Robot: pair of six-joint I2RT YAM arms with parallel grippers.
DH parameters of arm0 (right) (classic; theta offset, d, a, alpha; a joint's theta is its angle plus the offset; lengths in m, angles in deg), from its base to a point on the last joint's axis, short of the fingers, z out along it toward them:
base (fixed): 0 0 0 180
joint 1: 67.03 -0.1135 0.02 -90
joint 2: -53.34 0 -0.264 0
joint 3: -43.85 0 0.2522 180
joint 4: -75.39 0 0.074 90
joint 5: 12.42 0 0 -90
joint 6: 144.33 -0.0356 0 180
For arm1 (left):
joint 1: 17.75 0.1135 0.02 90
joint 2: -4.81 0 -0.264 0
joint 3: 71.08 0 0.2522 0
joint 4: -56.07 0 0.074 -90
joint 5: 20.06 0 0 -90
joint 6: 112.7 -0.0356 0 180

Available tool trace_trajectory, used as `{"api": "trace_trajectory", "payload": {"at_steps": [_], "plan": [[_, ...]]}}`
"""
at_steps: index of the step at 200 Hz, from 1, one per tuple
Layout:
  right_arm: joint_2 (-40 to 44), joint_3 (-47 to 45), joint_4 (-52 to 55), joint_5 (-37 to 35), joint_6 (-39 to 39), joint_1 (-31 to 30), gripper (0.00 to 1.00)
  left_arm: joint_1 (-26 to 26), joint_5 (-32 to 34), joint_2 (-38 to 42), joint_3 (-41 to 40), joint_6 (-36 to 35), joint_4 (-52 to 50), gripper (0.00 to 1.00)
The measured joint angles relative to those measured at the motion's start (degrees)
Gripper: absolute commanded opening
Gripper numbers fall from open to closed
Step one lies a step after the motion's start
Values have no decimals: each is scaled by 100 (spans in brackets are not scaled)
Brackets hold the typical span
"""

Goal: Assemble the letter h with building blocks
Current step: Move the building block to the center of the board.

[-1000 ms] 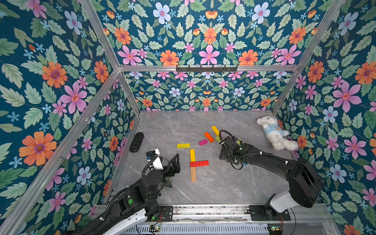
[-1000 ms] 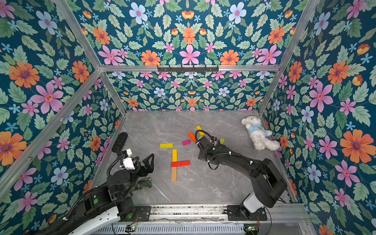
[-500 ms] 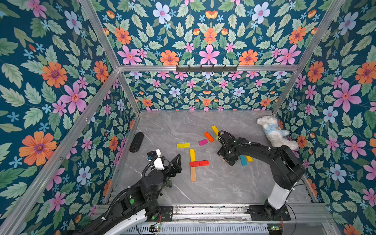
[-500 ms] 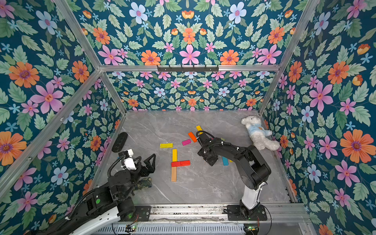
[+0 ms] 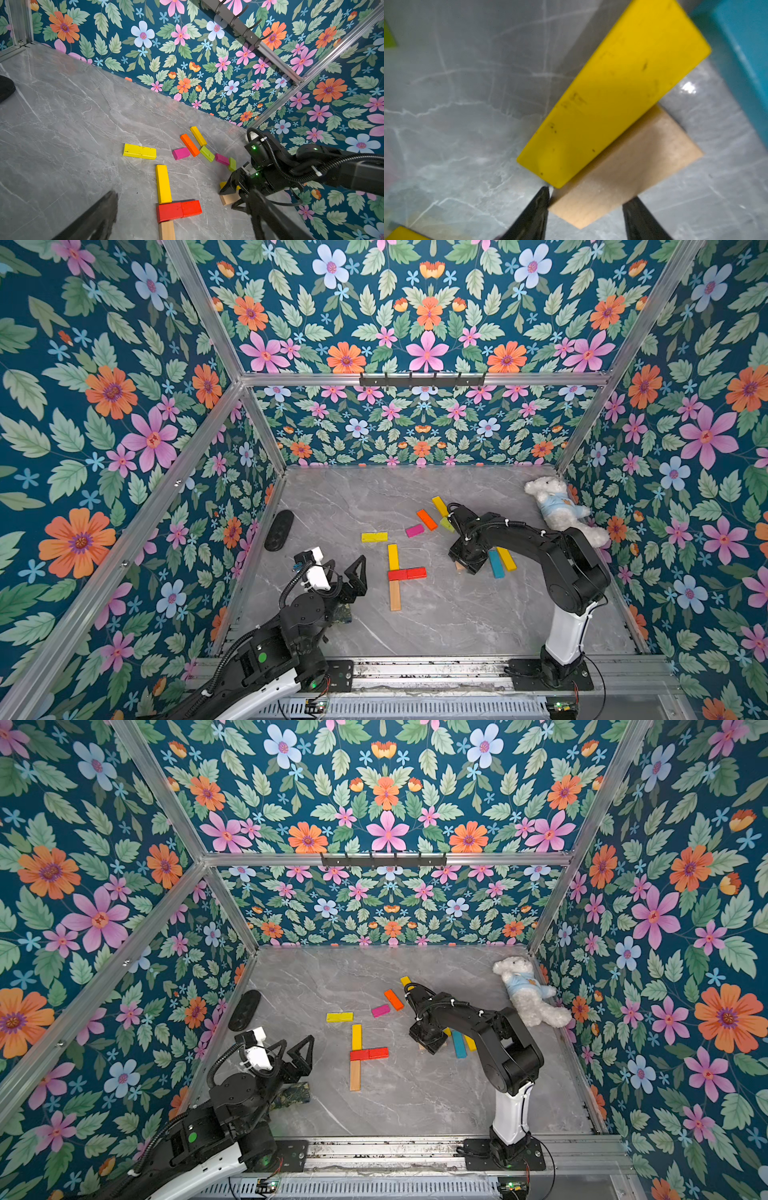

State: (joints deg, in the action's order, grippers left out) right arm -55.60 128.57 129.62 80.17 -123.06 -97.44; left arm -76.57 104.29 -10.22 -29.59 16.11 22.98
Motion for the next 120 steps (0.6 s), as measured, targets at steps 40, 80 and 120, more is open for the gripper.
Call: {"api": "trace_trajectory", "payload": {"at_steps": [40,80,120], "plan": [[118,-251,66,2,468,-96,32,0,0,-11,7,-13,-2,99],[581,-728,-70,-120,1167,-861,25,0,2,-92,7,-22,2,99],[1080,-1130,-170,-125,1917,-2166,22,0,15,-181,7,-24,2,99]]}}
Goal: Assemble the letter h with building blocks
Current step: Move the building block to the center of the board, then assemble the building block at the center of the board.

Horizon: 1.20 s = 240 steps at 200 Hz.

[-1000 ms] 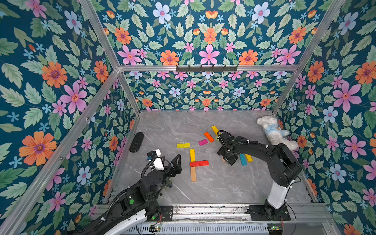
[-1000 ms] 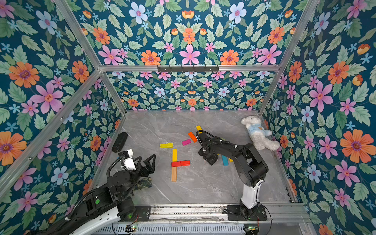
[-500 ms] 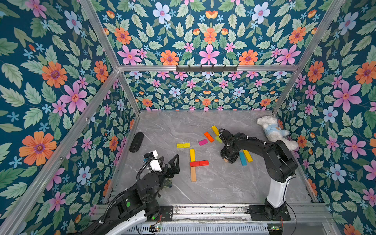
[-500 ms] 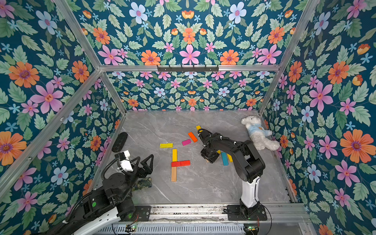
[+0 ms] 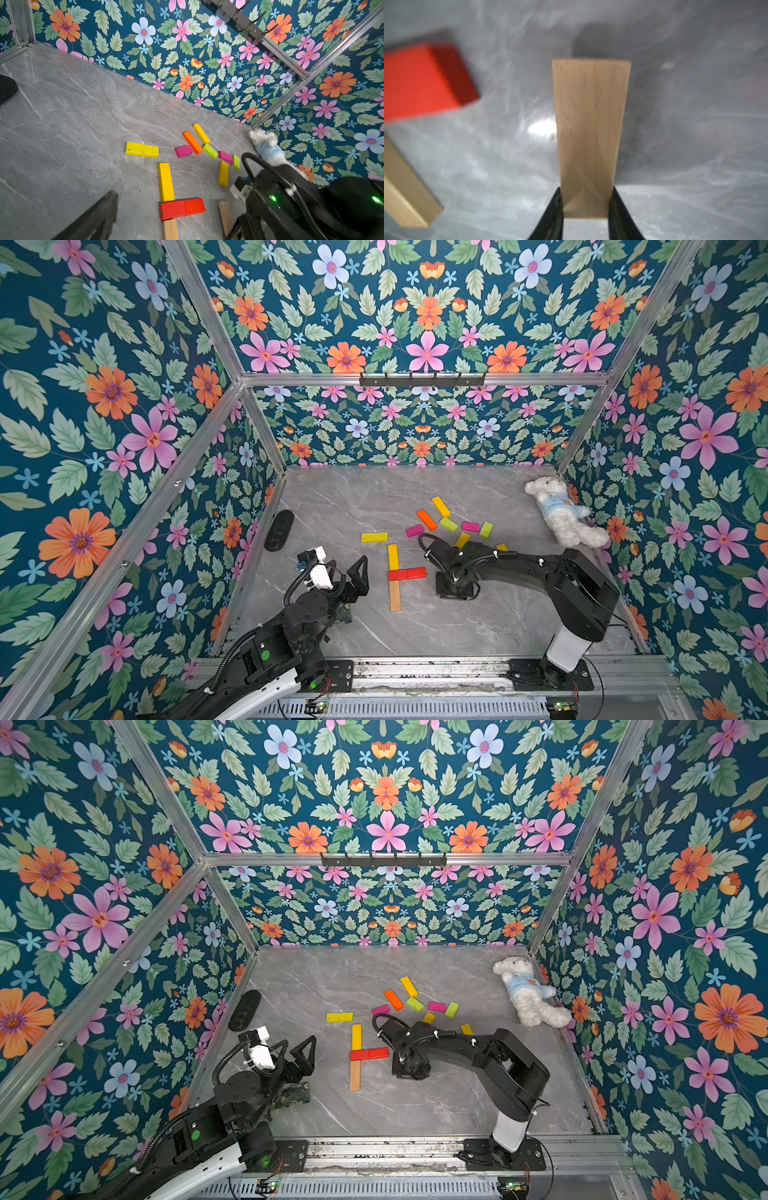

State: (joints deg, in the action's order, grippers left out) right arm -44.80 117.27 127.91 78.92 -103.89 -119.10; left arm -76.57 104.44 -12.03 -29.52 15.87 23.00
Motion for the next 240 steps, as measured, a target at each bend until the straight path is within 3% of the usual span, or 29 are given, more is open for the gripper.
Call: {"api": "trace_trajectory", "payload": {"at_steps": [40,47,61,72,86,103,136,240], "plan": [[514,-570,-140,-55,341,-885,25,0,9,-57,-2,-4,4,99],[557,-629,-205,-44,345,-981,29,0,9,-83,0,-17,2,99],[588,-713,-269,-46,363,-1049,49,4,11,-122,7,-20,2,99],[595,-721,-275,-55,365,-1067,59,4,13,-140,17,-20,4,99],[629,-678,-282,-127,463,-1071,66,4,15,-155,20,-22,4,99],[737,-605,-286,-262,466,-1062,68,4,17,-153,20,-33,4,100],[645,-518,-367,-396,503,-890,65,4,26,-129,20,-46,2,99],[101,-483,-748,-304,636,-804,34,2,70,-74,20,-103,0,99]]}}
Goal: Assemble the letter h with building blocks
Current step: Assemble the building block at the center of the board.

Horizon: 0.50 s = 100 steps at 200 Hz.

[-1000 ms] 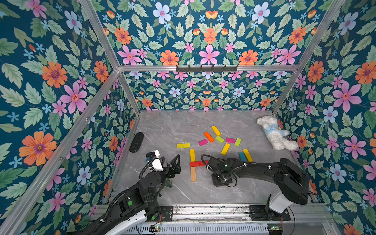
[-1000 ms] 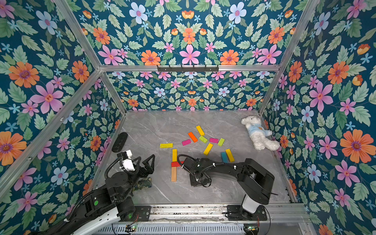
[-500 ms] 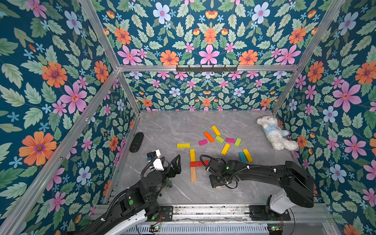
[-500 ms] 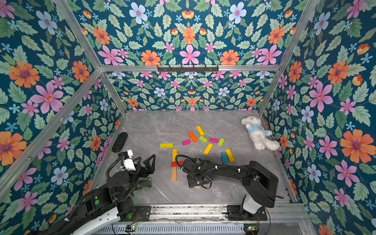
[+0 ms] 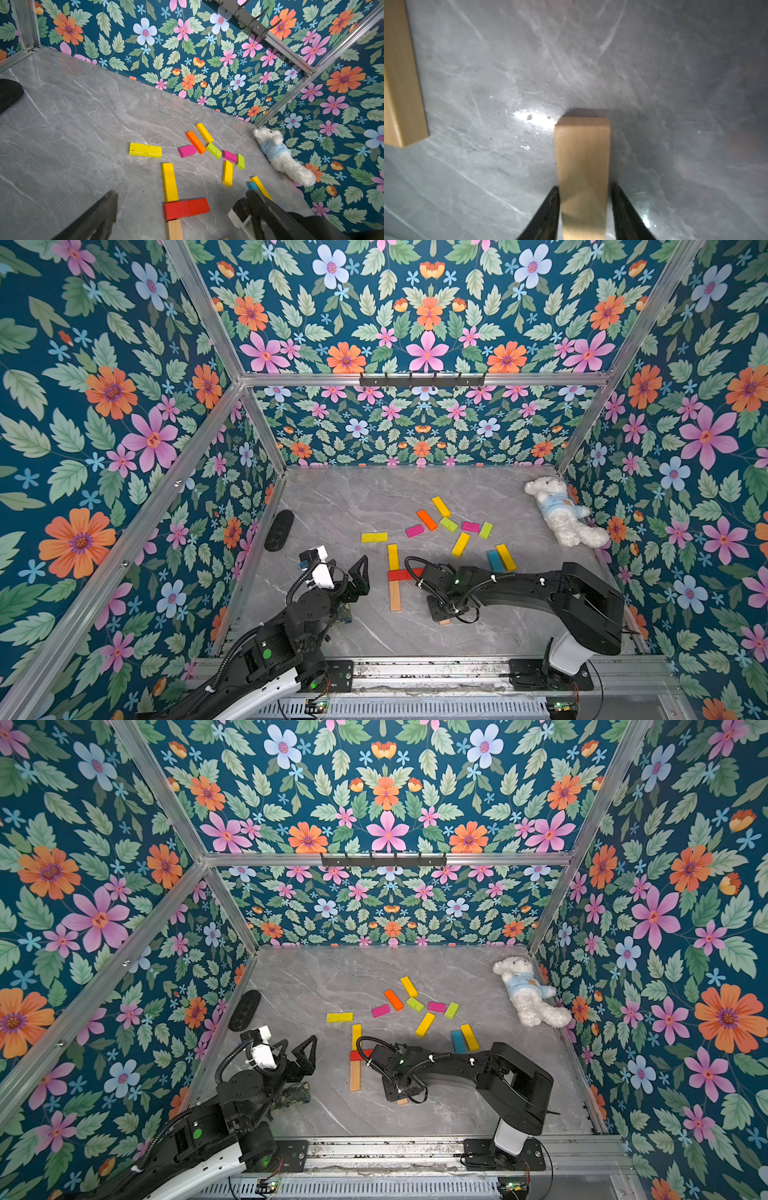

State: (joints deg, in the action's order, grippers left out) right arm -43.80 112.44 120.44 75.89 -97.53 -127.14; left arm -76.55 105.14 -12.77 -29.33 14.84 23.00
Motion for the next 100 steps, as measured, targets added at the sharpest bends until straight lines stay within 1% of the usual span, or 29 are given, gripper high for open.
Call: {"api": "trace_trajectory", "payload": {"at_steps": [17,100], "plan": [[-63,70,4,-2,0,2,31,2,17,20,-4,0,-2,99],[-713,968,129,146,-76,225,27,0,61,42,-9,0,0,99]]}}
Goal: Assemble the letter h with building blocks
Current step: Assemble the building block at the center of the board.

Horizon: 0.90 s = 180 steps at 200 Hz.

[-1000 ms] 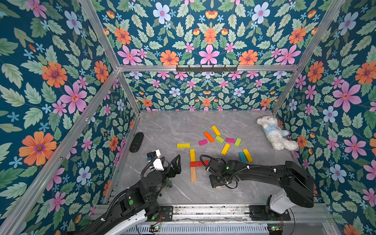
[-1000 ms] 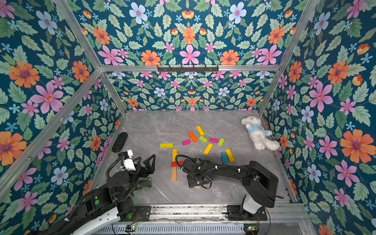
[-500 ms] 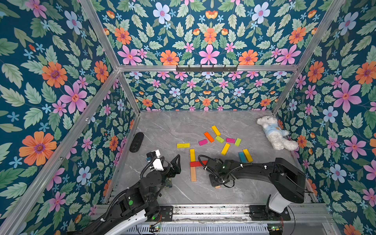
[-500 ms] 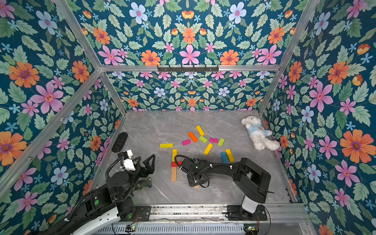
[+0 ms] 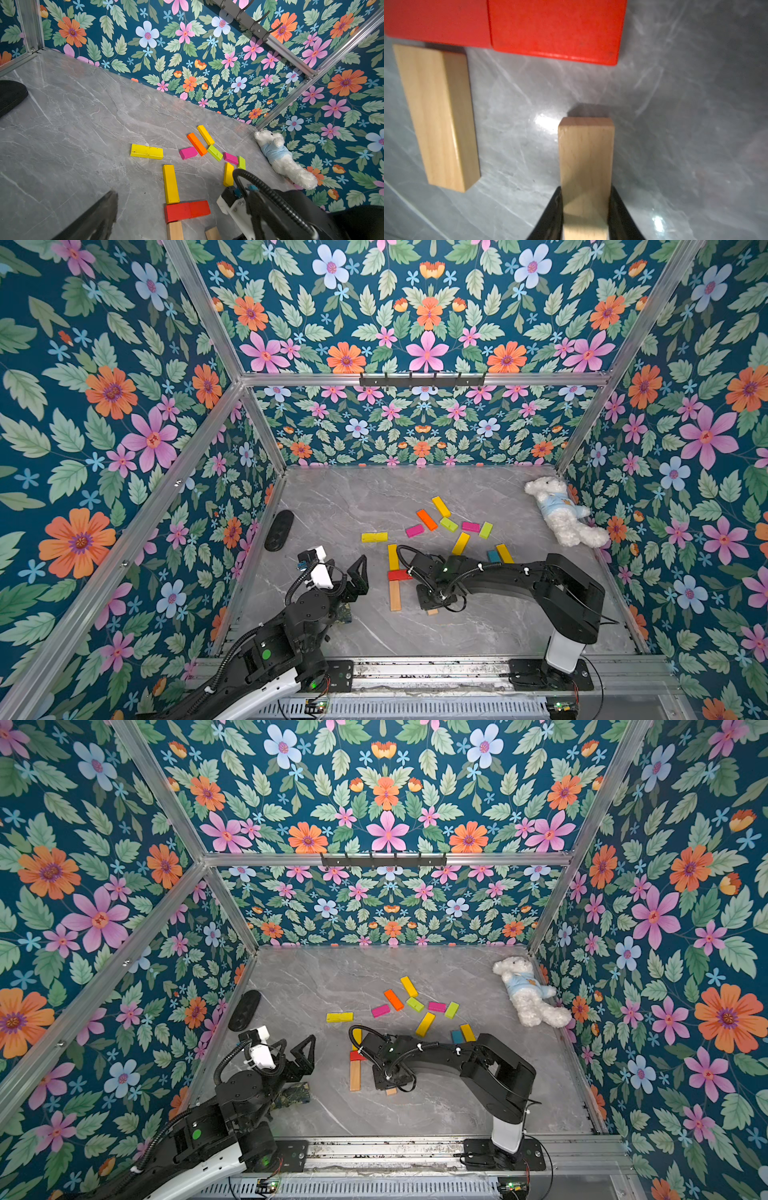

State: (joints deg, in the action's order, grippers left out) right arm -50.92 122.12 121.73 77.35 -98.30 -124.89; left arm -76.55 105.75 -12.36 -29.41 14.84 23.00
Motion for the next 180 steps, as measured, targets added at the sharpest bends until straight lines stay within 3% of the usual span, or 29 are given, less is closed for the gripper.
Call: {"api": "trace_trajectory", "payload": {"at_steps": [180], "plan": [[-463,673,570,-168,-391,50,25,0,42,55,11,-44,-17,99]]}}
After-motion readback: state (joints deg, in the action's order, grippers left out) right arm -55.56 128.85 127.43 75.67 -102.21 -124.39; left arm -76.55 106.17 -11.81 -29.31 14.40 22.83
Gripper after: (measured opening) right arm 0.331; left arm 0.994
